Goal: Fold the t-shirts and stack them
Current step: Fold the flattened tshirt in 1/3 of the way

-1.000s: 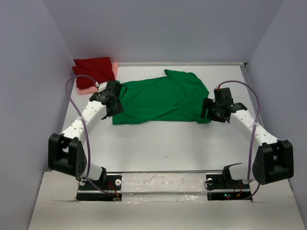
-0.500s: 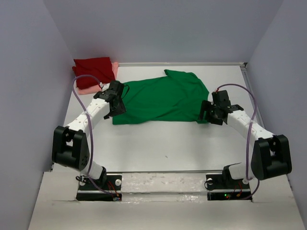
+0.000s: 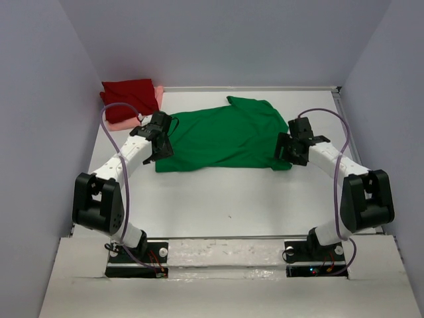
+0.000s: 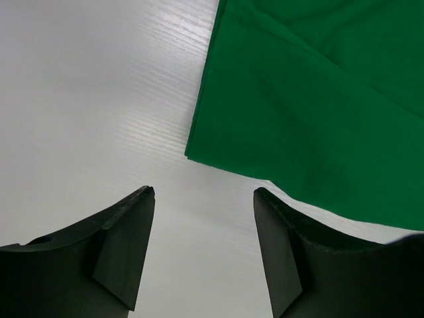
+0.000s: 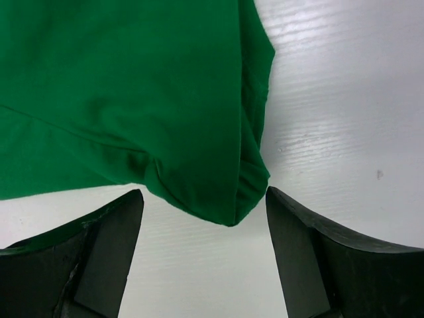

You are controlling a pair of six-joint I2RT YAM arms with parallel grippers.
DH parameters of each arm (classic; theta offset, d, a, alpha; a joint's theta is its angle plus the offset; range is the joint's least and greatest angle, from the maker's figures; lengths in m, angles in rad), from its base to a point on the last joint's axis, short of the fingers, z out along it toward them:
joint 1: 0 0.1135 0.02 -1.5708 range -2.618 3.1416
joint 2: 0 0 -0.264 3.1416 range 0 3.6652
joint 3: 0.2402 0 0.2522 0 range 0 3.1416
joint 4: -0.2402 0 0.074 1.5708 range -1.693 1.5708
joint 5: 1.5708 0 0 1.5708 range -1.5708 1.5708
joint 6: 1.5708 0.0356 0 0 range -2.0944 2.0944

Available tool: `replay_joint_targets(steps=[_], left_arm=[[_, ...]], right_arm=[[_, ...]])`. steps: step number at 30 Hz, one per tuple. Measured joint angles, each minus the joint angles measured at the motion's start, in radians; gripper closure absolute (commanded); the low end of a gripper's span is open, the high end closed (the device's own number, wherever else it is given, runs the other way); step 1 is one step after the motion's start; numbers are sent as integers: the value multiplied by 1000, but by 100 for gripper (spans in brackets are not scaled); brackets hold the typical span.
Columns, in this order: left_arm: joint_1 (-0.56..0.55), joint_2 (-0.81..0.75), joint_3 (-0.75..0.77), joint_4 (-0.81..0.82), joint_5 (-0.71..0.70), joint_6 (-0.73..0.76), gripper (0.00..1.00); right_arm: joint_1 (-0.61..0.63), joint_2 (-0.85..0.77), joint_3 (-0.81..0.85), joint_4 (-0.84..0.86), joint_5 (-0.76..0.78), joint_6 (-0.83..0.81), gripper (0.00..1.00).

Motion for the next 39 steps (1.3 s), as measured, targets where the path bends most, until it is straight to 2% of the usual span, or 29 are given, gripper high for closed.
replay_joint_targets(steps=[3,8,12,16,27,39], left_arm=[[0,13,0,5,0,0,29],[0,26,8,5,-11,-1,29],[-1,32,36,5,-21,0,29],[-1,53,68,10,-24,0,29],[-1,89,104,2,-26,3,29],[-1,126,126,-3,-29,7,29]], right_arm=[[0,14,44,-10,29,-10,19],[-6,130,226,-23,60,-32,21],[-43,257,390,-30,34,-49,30],[-84,382,531,-37,0,-58,33],[-132,565,610,-66,-56,-79,34],[-138,581,610,-71,-96,-80,38]])
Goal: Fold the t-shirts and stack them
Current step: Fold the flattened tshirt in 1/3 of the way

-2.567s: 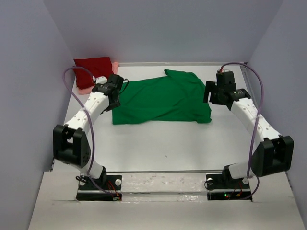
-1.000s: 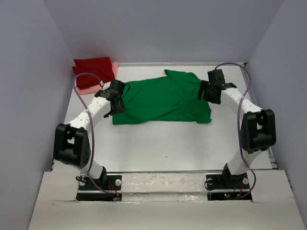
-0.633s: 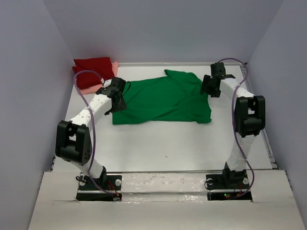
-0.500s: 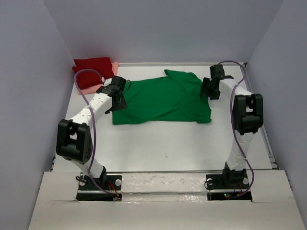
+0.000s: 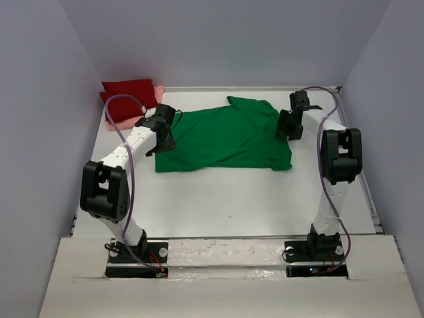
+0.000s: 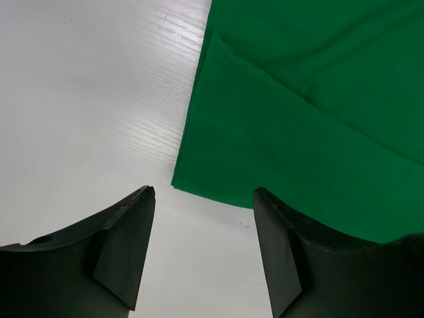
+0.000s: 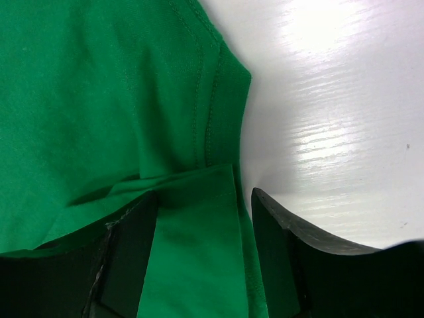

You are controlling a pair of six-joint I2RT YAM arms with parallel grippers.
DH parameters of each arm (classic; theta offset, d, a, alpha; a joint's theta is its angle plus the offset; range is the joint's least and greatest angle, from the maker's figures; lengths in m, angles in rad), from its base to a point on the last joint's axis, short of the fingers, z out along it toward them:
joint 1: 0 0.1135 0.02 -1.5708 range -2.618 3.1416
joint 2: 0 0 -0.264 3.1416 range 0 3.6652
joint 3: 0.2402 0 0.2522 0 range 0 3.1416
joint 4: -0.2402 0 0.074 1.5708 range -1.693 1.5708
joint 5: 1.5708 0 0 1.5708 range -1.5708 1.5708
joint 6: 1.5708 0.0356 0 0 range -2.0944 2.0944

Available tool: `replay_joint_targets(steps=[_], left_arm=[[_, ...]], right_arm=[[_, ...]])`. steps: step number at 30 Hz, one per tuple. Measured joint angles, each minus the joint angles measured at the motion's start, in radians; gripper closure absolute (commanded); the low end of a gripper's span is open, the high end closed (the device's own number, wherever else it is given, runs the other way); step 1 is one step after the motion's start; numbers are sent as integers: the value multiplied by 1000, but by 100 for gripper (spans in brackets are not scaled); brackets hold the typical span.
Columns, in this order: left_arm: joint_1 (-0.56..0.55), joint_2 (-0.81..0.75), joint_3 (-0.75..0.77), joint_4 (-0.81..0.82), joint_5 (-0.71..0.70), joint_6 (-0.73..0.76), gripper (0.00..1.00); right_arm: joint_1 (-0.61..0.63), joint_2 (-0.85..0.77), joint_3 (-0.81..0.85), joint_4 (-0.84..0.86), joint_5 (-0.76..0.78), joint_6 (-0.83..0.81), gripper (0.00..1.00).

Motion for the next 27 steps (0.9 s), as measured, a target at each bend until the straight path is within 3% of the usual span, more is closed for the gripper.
replay_joint_targets(steps=[16,22,27], left_arm=[[-11,31,6,0,6,0,29],[-22,34,6,1,8,0,29],[-26,45,6,1,8,0,29]], right_arm=[[0,53,72,-11,26,-8,42],[0,58,73,-19,47,-11,49],[0,58,73,-20,49,-10,45]])
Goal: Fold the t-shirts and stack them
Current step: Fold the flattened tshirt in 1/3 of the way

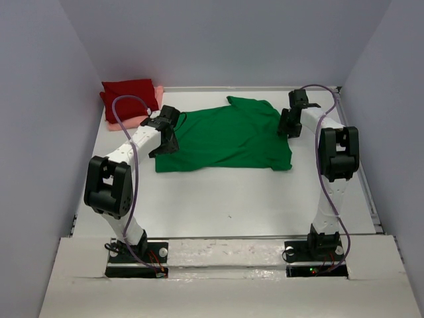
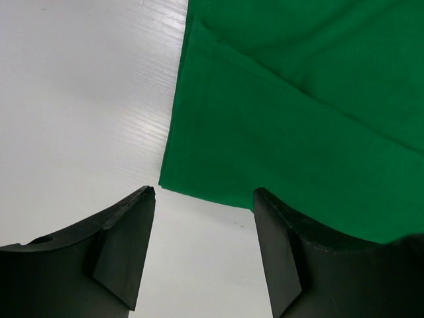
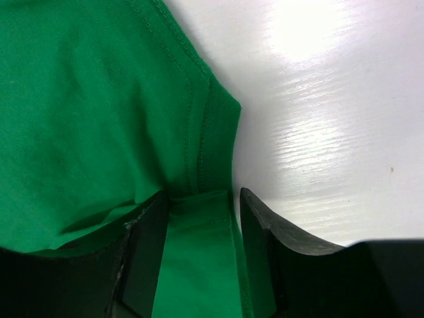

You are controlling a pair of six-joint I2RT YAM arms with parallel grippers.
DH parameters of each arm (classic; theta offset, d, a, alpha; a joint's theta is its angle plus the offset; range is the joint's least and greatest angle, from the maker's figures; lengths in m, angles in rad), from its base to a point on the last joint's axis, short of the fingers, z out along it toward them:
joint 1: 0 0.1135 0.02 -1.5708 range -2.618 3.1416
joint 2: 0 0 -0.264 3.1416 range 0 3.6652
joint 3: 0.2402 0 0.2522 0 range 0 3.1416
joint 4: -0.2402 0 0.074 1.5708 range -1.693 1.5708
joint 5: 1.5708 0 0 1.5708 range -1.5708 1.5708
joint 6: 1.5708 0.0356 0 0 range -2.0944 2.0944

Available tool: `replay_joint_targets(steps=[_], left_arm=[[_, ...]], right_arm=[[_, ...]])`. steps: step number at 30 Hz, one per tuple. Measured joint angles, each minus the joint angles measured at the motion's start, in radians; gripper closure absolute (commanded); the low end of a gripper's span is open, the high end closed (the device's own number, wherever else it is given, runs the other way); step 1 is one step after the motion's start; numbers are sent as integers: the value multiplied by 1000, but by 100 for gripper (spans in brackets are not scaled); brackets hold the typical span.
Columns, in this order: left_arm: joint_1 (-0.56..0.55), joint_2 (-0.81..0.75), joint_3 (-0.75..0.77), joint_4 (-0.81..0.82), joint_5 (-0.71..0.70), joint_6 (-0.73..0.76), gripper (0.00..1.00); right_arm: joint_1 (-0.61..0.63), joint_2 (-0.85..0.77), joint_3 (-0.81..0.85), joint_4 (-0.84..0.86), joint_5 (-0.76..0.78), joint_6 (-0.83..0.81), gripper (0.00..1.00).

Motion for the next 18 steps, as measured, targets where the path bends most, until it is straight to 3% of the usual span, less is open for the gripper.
replay_joint_targets(steps=[8,18], left_arm=[[-1,6,0,2,2,0,29],[-13,8,0,11,8,0,29]], right_arm=[[0,3,5,-29,55,0,42],[14,3,5,-46,89,0,47]])
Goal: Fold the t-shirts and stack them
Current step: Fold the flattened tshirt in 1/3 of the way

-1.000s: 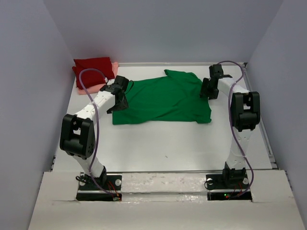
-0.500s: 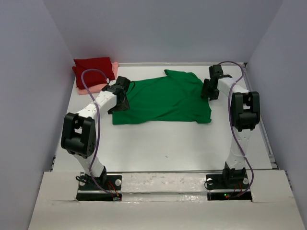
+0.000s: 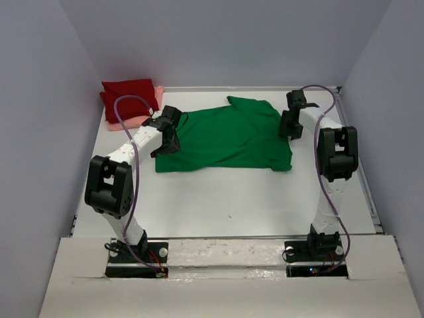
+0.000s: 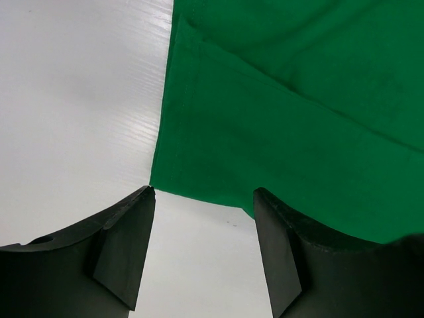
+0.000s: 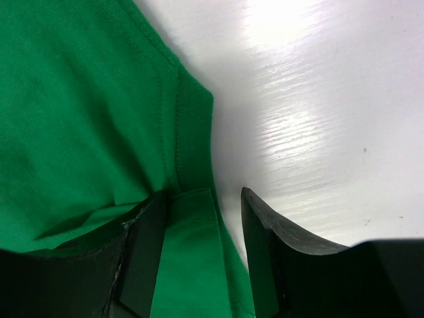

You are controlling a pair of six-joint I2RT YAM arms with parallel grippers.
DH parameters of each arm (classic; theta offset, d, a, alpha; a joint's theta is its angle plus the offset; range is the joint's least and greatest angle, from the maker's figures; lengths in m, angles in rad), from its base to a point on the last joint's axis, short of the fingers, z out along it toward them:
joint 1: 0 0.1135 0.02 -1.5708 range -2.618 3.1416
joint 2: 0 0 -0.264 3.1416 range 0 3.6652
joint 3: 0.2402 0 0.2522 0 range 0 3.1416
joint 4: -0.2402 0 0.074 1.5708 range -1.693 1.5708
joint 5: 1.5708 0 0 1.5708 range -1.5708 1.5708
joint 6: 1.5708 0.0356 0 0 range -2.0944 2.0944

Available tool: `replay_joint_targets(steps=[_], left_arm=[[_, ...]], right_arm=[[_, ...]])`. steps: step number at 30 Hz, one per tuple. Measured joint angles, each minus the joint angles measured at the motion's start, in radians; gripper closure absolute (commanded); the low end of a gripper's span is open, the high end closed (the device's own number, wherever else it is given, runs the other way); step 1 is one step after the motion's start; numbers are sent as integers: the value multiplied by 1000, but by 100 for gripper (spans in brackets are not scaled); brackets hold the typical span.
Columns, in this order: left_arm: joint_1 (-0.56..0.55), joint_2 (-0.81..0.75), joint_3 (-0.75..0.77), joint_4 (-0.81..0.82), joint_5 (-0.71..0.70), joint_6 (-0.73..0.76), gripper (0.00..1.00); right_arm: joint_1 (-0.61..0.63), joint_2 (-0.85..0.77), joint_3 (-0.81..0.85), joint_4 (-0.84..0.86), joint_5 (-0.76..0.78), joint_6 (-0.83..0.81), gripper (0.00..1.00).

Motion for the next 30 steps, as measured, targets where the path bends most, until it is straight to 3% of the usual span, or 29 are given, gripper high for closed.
replay_joint_targets(steps=[18,26,30], left_arm=[[-7,4,0,9,-2,-1,29],[-11,3,0,-15,-71,-25,29],[-11,3,0,-21,-67,-38,29]], right_arm=[[80,-16,77,-74,32,0,44],[80,-117,-45,-69,53,-1,41],[80,-217,-152,-45,51,-1,47]])
